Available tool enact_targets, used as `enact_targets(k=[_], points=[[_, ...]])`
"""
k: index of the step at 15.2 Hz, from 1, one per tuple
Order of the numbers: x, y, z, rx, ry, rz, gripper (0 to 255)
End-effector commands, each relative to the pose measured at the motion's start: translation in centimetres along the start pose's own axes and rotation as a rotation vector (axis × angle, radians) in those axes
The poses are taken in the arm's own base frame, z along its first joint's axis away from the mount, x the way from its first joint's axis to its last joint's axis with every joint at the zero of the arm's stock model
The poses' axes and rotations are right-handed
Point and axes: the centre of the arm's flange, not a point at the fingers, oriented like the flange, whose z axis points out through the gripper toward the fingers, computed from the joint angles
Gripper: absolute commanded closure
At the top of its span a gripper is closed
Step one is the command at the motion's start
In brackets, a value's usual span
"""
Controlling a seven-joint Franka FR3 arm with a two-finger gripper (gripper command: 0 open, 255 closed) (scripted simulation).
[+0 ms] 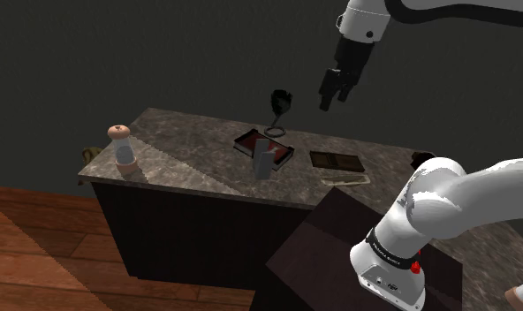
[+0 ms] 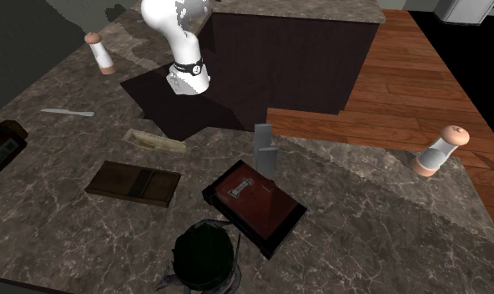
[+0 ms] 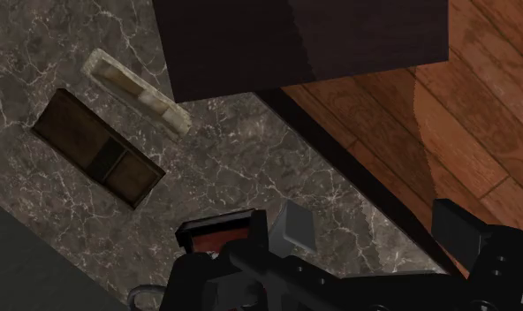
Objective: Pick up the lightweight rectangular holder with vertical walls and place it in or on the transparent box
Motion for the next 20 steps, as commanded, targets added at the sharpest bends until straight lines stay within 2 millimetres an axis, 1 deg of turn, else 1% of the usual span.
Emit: enact_targets(k=[1, 11, 20], points=[[0.0, 0.0, 0.0, 0.000, 0.000, 0.000, 0], [6.3, 0.6, 11.4, 0.021, 0.020, 0.132, 0], [12.0, 1.6, 21.6, 0.040, 0.039, 0.250, 0]])
